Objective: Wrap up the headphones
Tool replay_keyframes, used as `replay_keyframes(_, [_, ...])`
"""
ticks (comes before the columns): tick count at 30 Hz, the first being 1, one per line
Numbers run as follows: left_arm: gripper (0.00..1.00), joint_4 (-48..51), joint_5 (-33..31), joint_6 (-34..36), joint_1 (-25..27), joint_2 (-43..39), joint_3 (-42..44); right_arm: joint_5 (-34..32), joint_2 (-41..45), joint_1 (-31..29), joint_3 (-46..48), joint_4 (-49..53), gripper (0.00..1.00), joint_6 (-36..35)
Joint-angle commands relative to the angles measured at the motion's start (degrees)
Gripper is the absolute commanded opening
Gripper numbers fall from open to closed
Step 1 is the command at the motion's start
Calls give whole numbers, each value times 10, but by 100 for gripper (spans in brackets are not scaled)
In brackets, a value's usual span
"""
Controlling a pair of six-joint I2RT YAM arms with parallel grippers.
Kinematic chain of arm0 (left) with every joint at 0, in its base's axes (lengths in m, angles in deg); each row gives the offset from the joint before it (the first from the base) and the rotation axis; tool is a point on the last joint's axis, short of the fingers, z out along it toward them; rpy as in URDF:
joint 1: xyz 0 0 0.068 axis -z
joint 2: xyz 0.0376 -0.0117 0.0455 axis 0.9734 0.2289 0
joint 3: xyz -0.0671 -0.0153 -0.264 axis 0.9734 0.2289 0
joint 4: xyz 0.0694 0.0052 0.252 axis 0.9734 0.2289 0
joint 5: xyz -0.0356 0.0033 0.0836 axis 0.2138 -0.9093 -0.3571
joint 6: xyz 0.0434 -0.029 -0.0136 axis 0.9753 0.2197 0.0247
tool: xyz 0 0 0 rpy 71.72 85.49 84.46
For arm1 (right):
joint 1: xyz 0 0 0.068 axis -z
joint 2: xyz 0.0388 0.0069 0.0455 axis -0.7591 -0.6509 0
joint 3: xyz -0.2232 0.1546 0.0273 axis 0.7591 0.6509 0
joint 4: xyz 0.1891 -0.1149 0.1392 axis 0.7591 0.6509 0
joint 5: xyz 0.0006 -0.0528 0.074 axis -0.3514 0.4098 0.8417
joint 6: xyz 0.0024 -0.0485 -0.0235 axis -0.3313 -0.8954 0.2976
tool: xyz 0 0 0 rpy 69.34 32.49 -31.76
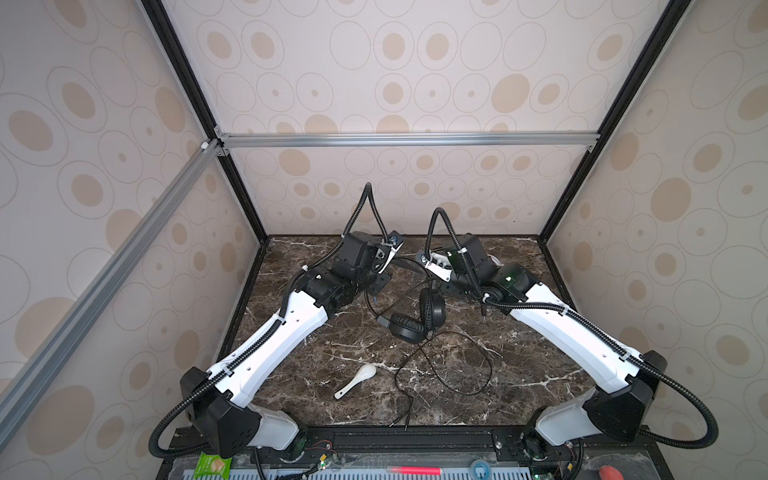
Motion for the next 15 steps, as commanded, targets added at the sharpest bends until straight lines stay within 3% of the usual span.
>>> replay_keyframes(1, [0,-10,46,-26,0,-18,-47,52,14,23,0,-21,14,37])
replay_keyframes(5, [0,1,67,-43,-5,-15,-66,87,23,45,10,-28,18,60])
replay_keyframes(11, [0,13,102,-85,-15,-10,-69,225,118,122,103,-95,49,135])
replay_keyframes(13, [0,11,112,-101,-18,-10,-65,287,150,153,138,-115,53,150])
replay_keyframes(15, [0,8,118,-113,-19,-11,-66,305,174,163,164,-126,56,152])
